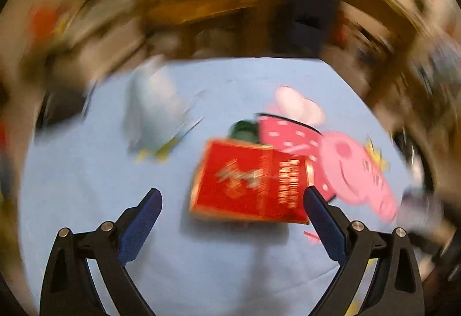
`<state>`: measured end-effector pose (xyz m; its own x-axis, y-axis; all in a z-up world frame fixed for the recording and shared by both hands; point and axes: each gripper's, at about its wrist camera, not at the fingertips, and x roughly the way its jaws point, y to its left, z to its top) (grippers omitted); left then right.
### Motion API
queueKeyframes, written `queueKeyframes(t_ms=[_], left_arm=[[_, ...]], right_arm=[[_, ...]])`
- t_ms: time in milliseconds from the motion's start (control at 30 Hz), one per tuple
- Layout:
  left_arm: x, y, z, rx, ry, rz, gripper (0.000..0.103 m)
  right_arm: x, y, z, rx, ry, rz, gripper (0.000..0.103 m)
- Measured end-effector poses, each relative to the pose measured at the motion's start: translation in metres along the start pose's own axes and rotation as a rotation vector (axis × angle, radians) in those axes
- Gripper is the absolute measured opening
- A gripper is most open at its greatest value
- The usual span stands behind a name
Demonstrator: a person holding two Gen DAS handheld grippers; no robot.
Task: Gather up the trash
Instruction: 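Grasp the red cigarette box with left tool while right tool holds the cup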
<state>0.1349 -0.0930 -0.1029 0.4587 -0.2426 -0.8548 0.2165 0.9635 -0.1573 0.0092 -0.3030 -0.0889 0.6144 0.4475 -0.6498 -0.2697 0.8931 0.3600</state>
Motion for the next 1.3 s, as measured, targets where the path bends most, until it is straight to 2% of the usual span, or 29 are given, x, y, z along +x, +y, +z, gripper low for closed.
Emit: queueKeyframes(t_ms=[67, 133, 200, 300, 533, 567, 600, 733, 833, 1000, 1100, 1167, 1300], left_arm=[[0.001, 0.02, -0.004, -0.241, 0.061, -0.027, 0.094], [0.005, 0.027, -0.007, -0.382, 0.114, -0.033, 0.094], [0.013, 0.02, -0.005, -0.45, 0.164, -0.009, 0.091], [0.023, 0.002, 0.004, -0.478, 0.205, 0.019, 0.089], [0.048, -0.018, 0.035, -0.565, 0.224, 0.1, 0.088], [0.049, -0.019, 0.037, -0.564, 0.222, 0.109, 0.085], [0.052, -0.018, 0.039, -0.555, 0.224, 0.118, 0.077], [0.047, -0.014, 0.036, -0.528, 0.224, 0.126, 0.07], [0.034, -0.001, 0.026, -0.5, 0.204, 0.151, 0.07], [0.006, 0.035, 0.007, -0.486, 0.168, 0.113, 0.069], [0.001, 0.067, -0.006, -0.539, 0.197, 0.024, 0.069], [-0.003, 0.084, -0.012, -0.549, 0.191, -0.002, 0.069], [-0.019, 0.094, -0.023, -0.494, 0.157, 0.019, 0.069]], right_arm=[[-0.001, 0.004, 0.001, -0.003, -0.009, 0.009, 0.061], [-0.006, 0.004, 0.003, -0.001, -0.028, 0.013, 0.061], [-0.017, 0.001, 0.004, 0.017, -0.059, 0.017, 0.061], [-0.032, -0.012, 0.003, 0.06, -0.095, 0.019, 0.061], [-0.05, -0.033, -0.001, 0.101, -0.115, 0.0, 0.061], [-0.053, -0.034, -0.001, 0.102, -0.117, -0.001, 0.061], [-0.055, -0.036, -0.001, 0.104, -0.12, -0.002, 0.061], [-0.06, -0.038, -0.002, 0.11, -0.13, -0.007, 0.061], [-0.061, -0.037, -0.001, 0.112, -0.136, -0.008, 0.061], [-0.061, -0.039, -0.003, 0.124, -0.132, -0.02, 0.061], [-0.058, -0.037, -0.001, 0.13, -0.128, -0.025, 0.061], [-0.056, -0.034, -0.001, 0.13, -0.126, -0.032, 0.061], [-0.051, -0.03, 0.0, 0.119, -0.121, -0.067, 0.061]])
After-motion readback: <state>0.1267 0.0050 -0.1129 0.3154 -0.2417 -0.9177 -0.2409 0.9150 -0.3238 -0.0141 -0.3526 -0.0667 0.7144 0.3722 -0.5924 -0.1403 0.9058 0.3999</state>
